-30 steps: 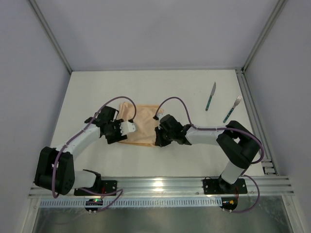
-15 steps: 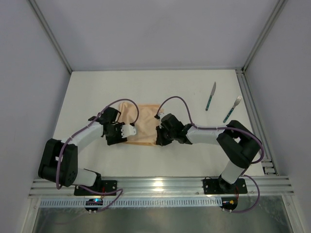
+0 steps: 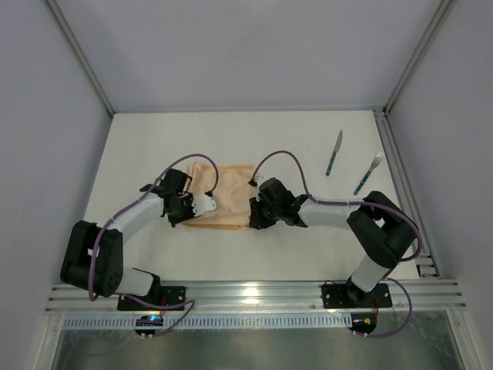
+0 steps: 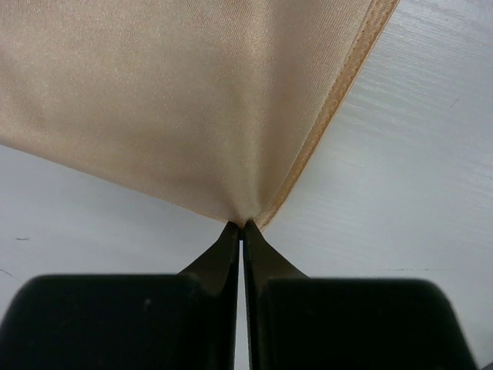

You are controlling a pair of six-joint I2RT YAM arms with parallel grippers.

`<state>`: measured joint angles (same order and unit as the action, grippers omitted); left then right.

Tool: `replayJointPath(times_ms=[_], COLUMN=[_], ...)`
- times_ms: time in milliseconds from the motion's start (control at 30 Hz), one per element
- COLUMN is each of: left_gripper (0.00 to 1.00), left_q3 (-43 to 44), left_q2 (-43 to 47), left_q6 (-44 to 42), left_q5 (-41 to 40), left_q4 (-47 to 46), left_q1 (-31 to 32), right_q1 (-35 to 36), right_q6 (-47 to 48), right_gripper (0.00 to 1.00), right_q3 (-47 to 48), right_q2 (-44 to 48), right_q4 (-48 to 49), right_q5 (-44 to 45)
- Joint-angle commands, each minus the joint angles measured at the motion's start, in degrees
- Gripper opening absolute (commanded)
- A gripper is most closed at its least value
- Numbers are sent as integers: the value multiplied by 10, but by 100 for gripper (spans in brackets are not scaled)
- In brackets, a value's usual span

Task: Fold the napkin into a case and place the utensils inside
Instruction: Smooth out the lower triangle-folded napkin at the center of the board.

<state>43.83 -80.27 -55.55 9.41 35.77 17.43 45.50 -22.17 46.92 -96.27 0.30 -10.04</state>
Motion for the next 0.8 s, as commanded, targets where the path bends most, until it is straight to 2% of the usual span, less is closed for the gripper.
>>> replayJointPath(times_ms=[0,167,400,767], left_gripper=[0,0,0,0], left_q3=[18,20,27,32], left_q2=[17,17,18,27], left_q6=[31,52,65,72], left_q5=[-3,17,25,23], left_q4=[-4,0,8,18], left_q1=[1,1,1,1], right_q1=[-17,-26,6,16], right_q6=[14,-32,-84,-113], right_gripper=[26,35,36,36], right_q3=[-9,-54,-108,-75], right_q2=[37,80,115,30], right_q4=[-21,25,87,147], right_q5=[25,-7,24,44])
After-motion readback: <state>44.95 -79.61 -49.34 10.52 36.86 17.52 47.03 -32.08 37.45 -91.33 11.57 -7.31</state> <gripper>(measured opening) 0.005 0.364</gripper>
